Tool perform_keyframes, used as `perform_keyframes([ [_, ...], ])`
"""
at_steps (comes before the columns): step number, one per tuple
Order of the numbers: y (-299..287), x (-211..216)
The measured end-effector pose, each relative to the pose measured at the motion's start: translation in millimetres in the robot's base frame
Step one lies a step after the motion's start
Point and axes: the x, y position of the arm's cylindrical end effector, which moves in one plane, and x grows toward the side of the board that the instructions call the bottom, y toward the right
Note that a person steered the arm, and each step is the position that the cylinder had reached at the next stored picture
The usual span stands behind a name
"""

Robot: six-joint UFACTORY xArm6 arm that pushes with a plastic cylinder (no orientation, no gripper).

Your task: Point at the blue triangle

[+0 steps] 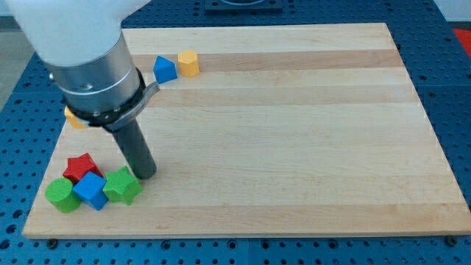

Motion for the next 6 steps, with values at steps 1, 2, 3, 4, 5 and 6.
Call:
perform_keyframes([
  [1,32,-43],
  [2,37,-93],
  [3,30,-142],
  [4,8,-167],
  [5,-31,-168],
  [6,-82,-183],
])
